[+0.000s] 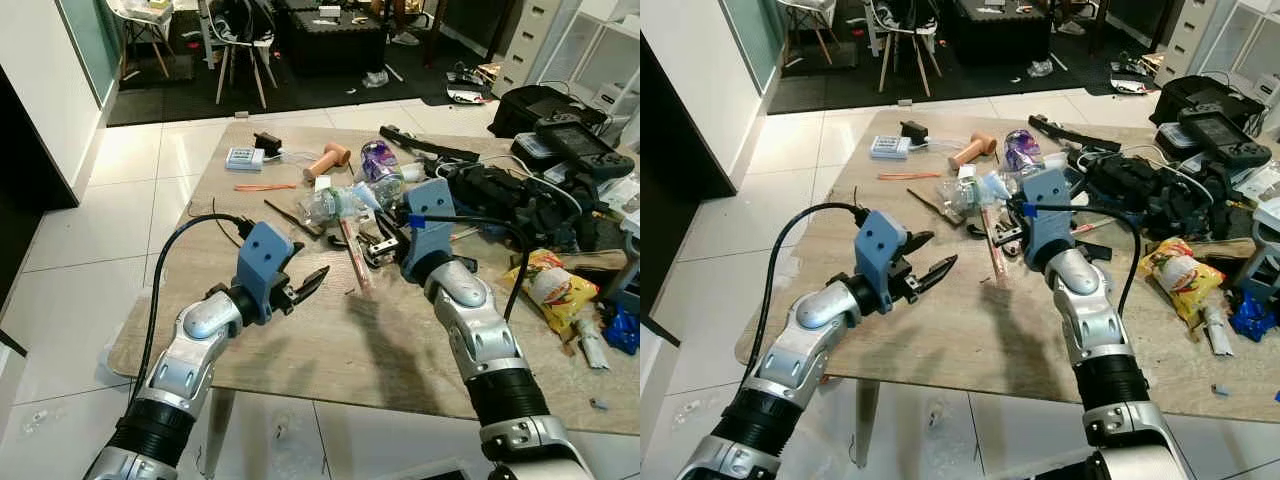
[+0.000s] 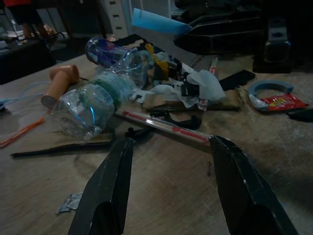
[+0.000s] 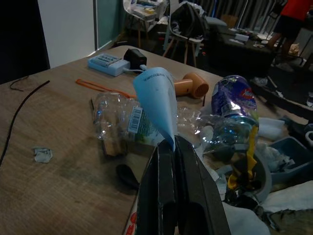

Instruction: Picking trash to rubbish bin

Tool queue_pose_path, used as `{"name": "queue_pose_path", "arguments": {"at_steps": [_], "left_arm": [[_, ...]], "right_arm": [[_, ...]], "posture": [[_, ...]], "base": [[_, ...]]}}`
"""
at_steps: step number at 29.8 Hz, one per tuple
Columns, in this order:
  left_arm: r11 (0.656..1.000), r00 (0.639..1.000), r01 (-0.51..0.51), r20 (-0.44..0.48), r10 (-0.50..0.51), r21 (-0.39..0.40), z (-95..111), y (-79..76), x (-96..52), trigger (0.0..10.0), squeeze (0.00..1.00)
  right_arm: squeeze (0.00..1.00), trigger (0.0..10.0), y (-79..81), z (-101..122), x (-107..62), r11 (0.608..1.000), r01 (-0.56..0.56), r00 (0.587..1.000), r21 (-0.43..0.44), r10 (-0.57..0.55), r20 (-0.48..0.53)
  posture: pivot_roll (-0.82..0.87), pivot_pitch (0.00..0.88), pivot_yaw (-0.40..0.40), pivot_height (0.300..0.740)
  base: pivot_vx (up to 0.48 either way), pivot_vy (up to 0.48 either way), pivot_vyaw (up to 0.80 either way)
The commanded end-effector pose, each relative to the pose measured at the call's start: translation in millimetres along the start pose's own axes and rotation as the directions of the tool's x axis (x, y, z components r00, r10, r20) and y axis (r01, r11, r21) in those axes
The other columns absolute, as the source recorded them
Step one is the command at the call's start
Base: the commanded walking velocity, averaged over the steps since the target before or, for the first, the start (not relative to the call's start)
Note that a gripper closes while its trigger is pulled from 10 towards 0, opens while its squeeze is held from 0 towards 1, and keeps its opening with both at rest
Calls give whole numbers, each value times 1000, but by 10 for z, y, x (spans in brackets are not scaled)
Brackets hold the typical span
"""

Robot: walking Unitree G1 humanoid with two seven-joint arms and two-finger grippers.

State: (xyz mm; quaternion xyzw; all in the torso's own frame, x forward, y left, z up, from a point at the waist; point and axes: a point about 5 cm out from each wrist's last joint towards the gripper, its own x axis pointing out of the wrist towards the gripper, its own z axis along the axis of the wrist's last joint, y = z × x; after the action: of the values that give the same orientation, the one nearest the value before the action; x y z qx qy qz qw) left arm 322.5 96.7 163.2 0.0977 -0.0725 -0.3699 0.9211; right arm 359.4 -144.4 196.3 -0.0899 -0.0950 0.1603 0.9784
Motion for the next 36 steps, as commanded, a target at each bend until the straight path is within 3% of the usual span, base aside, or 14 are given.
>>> {"name": "queue_pose_path", "arguments": {"at_steps": [1, 7, 16, 20, 32, 36], "left_arm": [[1000, 1000, -11, 4, 11, -3, -14, 6, 3, 10000, 0], [992, 992, -124, 30, 124, 7, 14, 113, 8, 10000, 0], [972, 972, -233, -21, 234, 36, -50, 230, -25, 10000, 0], [910, 908, -407, -72, 412, 71, -123, 400, -91, 10000, 0], [902, 898, -431, -81, 433, 44, -182, 391, -178, 10000, 0], [872, 869, -490, -92, 487, -11, -251, 359, -294, 10000, 0]], "right_arm": [[0, 10000, 3, 4, -23, 1000, 12, 1000, 1, -12, 18], [0, 10000, -51, 124, -58, 996, 86, 990, -12, -84, 117], [0, 10000, -21, 33, -130, 994, 100, 991, -40, -95, 94], [0, 10000, -19, -41, -213, 986, 135, 988, -98, -127, 87], [0, 10000, 65, -197, -421, 982, 128, 991, -139, -122, 52], [0, 10000, 89, -298, -581, 974, 152, 988, -168, -149, 28]], "posture": [[-95, 88, 6, 740], [-97, 90, 6, 740], [-96, 90, 2, 740], [-95, 90, 3, 740], [-101, 97, 9, 740], [-105, 101, 13, 740]], "base": [[0, 0, 0], [0, 0, 0], [0, 0, 0], [0, 0, 0], [0, 0, 0], [0, 0, 0]]}}
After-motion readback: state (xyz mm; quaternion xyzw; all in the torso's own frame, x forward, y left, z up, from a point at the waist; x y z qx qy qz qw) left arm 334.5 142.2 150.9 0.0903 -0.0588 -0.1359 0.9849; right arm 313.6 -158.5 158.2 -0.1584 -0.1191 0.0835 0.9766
